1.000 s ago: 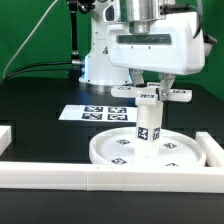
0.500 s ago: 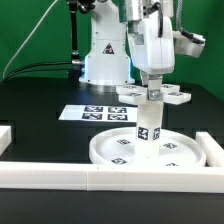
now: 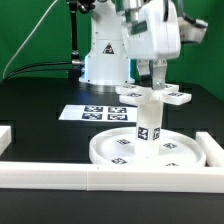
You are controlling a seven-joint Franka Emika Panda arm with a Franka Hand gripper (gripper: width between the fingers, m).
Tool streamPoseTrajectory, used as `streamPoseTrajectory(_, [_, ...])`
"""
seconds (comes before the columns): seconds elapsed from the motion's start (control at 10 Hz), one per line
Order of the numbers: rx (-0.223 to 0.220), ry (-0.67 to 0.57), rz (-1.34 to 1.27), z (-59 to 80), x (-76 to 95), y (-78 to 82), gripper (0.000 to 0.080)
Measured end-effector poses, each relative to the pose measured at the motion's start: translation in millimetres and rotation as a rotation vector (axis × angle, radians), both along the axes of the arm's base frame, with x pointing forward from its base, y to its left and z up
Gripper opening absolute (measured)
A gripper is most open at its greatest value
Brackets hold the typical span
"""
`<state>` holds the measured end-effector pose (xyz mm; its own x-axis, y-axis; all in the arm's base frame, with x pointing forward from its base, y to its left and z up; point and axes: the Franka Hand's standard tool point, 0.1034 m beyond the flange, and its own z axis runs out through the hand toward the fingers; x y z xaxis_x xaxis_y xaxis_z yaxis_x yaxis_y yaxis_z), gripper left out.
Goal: Assemble round table
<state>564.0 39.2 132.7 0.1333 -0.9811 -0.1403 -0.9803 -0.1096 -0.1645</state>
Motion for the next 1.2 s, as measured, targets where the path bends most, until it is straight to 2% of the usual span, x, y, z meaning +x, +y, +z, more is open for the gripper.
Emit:
streamPoseTrajectory(0.2, [-0.011, -0.005, 0.059, -2.6, -0.9, 0.3, 0.0648])
streamPoseTrajectory(0.5, [-0.098, -0.036, 0.443, -0.9, 1.8, 10.7, 0.0649])
streamPoseTrajectory(0.7, [-0.14, -0.089, 0.777, 0.1, 3.0, 11.7, 0.0649])
streamPoseTrajectory(0.8, [-0.145, -0.099, 0.844, -0.1, 2.4, 18.3, 0.0649])
streamPoseTrajectory(1.1, [-0.17, -0.126, 1.027, -0.4, 2.4, 16.8, 0.0649])
streamPoseTrajectory(1.2, [-0.192, -0.138, 1.146, -0.5, 2.5, 16.0, 0.0649])
